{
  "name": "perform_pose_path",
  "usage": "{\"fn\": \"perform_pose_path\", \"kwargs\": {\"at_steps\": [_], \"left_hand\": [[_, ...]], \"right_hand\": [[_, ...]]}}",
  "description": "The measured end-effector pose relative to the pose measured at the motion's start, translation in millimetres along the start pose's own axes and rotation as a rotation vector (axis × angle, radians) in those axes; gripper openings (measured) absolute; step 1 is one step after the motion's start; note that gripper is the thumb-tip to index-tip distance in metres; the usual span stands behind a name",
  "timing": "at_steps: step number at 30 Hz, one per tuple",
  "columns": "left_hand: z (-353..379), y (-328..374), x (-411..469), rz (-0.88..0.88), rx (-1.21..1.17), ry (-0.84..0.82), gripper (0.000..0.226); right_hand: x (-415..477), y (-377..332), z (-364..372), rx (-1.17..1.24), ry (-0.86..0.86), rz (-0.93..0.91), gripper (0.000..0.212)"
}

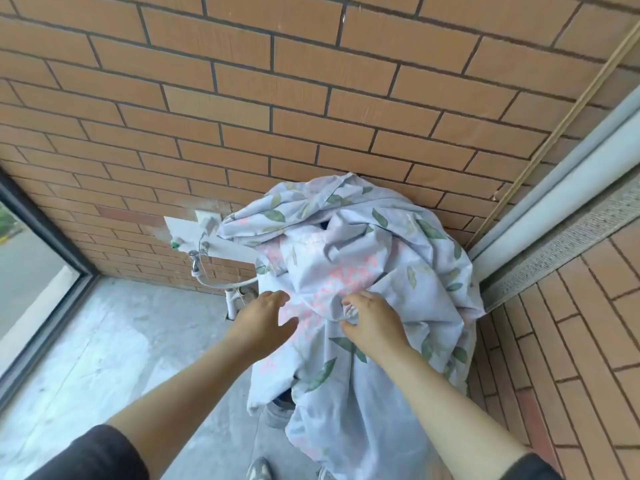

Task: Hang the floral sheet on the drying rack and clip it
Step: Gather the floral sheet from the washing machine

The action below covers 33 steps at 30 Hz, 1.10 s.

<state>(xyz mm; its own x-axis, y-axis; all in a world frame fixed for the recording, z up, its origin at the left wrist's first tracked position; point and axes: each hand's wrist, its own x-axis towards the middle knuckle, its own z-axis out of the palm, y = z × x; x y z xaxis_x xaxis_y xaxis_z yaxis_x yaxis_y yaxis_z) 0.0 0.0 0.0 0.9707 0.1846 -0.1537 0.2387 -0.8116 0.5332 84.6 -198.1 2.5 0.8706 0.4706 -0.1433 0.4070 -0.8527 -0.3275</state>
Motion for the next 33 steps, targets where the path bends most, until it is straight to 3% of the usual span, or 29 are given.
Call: {"fn": "perform_pose_path", "kwargs": {"at_steps": [4, 7, 14, 23, 28, 33], "left_hand": [[5.4, -6.9, 18.1, -0.027, -0.008, -0.001, 0.045], [11.2, -9.4, 30.5, -0.034, 0.001, -0.017, 0.045], [30.9, 4.0, 43.6, -0.02, -0.056, -0.12, 0.045], [90.8, 18.3, 34.5, -0.09, 0.004, -0.345, 0.071], [110.1, 10.8, 18.2, -0.134, 0.049, -0.394, 0.032], [111.9, 8.4, 4.3, -0.117, -0.043, -0.292, 0.037]], "right_hand": [[27.0, 12.0, 21.1, -0.261, -0.029, -0.015, 0.048], [40.2, 24.1, 24.5, -0.256, -0.01, -0.023, 0.016], [45.5, 50.4, -1.0, 0.178, 0.17, 0.069, 0.026], [28.8, 68.0, 5.4, 0.228, 0.111, 0.025, 0.011], [-14.1, 66.6, 19.2, 0.159, 0.273, -0.089, 0.024], [-44.7, 58.6, 42.7, 0.279, 0.126, -0.035, 0.007]]}}
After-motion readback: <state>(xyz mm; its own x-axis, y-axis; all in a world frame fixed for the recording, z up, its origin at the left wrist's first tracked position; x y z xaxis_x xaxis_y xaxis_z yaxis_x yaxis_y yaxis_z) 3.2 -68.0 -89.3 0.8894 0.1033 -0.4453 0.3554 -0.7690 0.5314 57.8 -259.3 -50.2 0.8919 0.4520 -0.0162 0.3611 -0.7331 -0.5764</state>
